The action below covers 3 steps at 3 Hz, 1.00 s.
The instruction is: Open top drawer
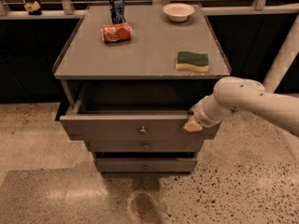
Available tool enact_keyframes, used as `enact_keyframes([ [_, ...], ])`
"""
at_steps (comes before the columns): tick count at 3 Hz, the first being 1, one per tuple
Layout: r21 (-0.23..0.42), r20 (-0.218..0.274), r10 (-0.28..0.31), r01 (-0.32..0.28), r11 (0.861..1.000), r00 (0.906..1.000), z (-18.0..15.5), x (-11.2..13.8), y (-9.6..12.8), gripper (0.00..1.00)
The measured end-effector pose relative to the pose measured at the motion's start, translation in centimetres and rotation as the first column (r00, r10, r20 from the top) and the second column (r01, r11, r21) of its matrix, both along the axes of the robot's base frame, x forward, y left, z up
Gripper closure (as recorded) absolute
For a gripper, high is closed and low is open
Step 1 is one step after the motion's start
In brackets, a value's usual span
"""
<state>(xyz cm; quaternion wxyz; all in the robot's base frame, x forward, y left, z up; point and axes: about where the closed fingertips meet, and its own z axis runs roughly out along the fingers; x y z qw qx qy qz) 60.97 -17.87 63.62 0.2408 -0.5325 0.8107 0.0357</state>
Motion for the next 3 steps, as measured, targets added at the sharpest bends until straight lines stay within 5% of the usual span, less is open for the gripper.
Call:
enact_keyframes([
  [3,-0.002,0.015,0.025,-0.025,1.000,0.9996,-0.5,-1.6,-0.1,1.00],
])
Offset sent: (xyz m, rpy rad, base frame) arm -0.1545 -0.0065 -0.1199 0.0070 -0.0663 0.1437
